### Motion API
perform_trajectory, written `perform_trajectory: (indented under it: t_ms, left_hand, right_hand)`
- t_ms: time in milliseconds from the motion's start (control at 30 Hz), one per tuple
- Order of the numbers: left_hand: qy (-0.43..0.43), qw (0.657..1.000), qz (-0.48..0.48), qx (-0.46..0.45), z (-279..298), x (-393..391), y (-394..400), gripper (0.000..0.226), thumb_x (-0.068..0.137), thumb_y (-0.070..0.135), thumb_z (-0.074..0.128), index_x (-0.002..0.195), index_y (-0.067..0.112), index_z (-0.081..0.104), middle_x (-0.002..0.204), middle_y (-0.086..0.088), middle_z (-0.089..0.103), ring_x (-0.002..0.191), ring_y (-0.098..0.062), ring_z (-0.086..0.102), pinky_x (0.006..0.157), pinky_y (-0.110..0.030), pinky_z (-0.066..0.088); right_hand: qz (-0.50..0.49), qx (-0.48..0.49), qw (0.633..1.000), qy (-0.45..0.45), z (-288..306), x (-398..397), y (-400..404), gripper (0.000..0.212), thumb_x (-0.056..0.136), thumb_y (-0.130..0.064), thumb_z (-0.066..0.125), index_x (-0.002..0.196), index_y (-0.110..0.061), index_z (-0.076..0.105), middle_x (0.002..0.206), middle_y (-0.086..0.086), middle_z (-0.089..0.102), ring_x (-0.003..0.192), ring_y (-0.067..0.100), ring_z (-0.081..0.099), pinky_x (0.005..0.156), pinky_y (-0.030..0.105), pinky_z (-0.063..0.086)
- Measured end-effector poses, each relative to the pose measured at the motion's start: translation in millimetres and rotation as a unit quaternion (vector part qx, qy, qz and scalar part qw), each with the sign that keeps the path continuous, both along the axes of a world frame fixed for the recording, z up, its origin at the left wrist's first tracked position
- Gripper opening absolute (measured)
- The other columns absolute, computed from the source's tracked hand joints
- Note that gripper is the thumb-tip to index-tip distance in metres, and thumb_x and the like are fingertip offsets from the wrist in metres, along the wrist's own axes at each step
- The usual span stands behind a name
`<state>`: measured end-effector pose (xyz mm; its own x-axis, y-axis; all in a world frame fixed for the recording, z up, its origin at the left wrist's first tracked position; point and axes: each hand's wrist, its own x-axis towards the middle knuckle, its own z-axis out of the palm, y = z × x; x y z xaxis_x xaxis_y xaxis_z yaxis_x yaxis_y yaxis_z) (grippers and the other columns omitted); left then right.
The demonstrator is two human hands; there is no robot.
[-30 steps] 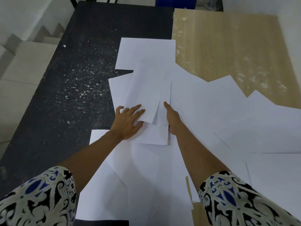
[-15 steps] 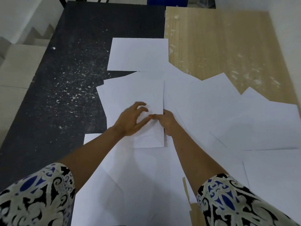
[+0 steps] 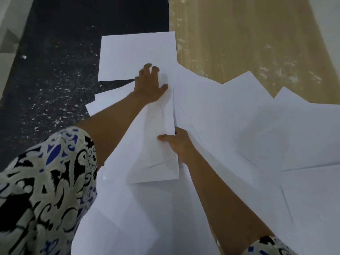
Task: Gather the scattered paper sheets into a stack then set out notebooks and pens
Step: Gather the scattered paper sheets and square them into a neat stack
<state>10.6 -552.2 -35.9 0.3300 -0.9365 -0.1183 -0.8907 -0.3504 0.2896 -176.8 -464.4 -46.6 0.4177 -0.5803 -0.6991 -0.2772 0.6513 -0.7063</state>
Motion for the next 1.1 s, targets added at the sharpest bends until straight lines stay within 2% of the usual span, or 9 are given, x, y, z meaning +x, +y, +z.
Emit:
perform_trajectory:
  t_ms: [133,233,333,500,600,700,833,967,1100]
  left_hand:
    - [0.019,0.991,0.111,0.078,-7.8,11.6,-31.6,0.099,0.084,0.071,0.047,0.153,0.012,0.009,0.162,-0.012,-0.002,0.148,-0.035,0.001,0.116,-0.057,0.008]
    - [0.059,0.972,0.204,0.104,-18.1,12.9,-43.2,0.113,0.076,0.085,0.037,0.154,0.016,-0.007,0.161,-0.011,-0.014,0.148,-0.034,-0.009,0.113,-0.064,-0.001]
    - [0.046,0.965,0.234,0.107,-24.8,10.1,-46.5,0.115,0.075,0.086,0.035,0.154,0.016,-0.009,0.161,-0.012,-0.012,0.148,-0.031,-0.011,0.111,-0.067,-0.002]
    - [0.021,0.968,0.240,0.068,-30.2,2.3,-44.3,0.087,0.086,0.071,0.038,0.154,0.022,0.013,0.162,-0.013,0.005,0.149,-0.031,0.002,0.111,-0.066,-0.001]
    - [0.005,0.974,0.225,0.030,-28.4,7.0,-39.3,0.058,0.094,0.057,0.038,0.146,0.031,0.034,0.156,-0.007,0.025,0.145,-0.030,0.018,0.110,-0.067,-0.003]
    - [0.014,0.974,0.223,-0.037,-21.4,15.2,-30.0,0.042,0.098,0.047,0.041,0.136,0.031,0.051,0.143,0.002,0.047,0.135,-0.025,0.038,0.112,-0.064,-0.003]
    - [0.036,0.966,0.204,-0.154,-5.2,27.9,-9.7,0.035,0.098,0.042,0.045,0.126,0.026,0.059,0.137,0.007,0.055,0.126,-0.017,0.049,0.115,-0.053,0.007]
    - [0.104,0.942,0.122,-0.294,12.8,36.7,20.6,0.042,0.097,0.039,0.048,0.125,0.011,0.062,0.131,-0.004,0.061,0.121,-0.019,0.055,0.108,-0.038,0.038]
    - [0.098,0.941,0.011,-0.323,29.9,32.2,78.9,0.037,0.098,0.033,0.053,0.123,0.007,0.063,0.129,-0.009,0.062,0.119,-0.021,0.057,0.105,-0.024,0.040]
  right_hand:
    - [-0.014,-0.005,1.000,0.002,-9.3,3.2,1.7,0.035,0.078,-0.008,0.076,0.112,-0.007,0.068,0.108,0.011,0.071,0.098,0.028,0.068,0.089,0.045,0.055]
    - [-0.014,-0.015,1.000,0.016,-16.8,4.4,0.9,0.032,0.077,-0.012,0.076,0.108,-0.011,0.069,0.105,0.007,0.072,0.095,0.025,0.068,0.089,0.044,0.055]
    - [-0.013,-0.020,0.999,0.028,-18.7,5.6,0.6,0.032,0.076,-0.015,0.077,0.107,-0.015,0.068,0.103,0.003,0.072,0.094,0.023,0.068,0.088,0.042,0.055]
    - [-0.011,-0.019,0.999,0.029,-16.9,5.3,-0.4,0.028,0.077,-0.014,0.076,0.103,-0.018,0.067,0.097,-0.002,0.071,0.089,0.019,0.067,0.083,0.035,0.056]
    - [-0.014,-0.019,0.999,0.032,-14.3,5.2,0.3,0.027,0.076,-0.013,0.077,0.101,-0.019,0.069,0.099,0.001,0.072,0.091,0.021,0.068,0.087,0.039,0.056]
    - [-0.022,-0.018,0.999,0.020,-11.3,5.4,1.1,0.025,0.076,-0.009,0.077,0.098,-0.019,0.070,0.102,0.004,0.073,0.094,0.023,0.069,0.090,0.041,0.055]
    - [-0.025,-0.013,1.000,-0.008,-7.0,4.8,2.1,0.028,0.078,-0.002,0.075,0.104,-0.010,0.069,0.107,0.010,0.071,0.098,0.027,0.067,0.089,0.039,0.055]
    - [-0.028,-0.007,0.999,-0.022,-5.4,3.8,1.9,0.031,0.078,-0.001,0.075,0.109,-0.004,0.068,0.110,0.014,0.069,0.098,0.028,0.067,0.087,0.036,0.055]
    - [-0.021,0.013,0.999,-0.027,-0.7,2.7,1.0,0.035,0.080,-0.002,0.074,0.114,-0.002,0.066,0.115,0.014,0.068,0.098,0.027,0.066,0.085,0.035,0.055]
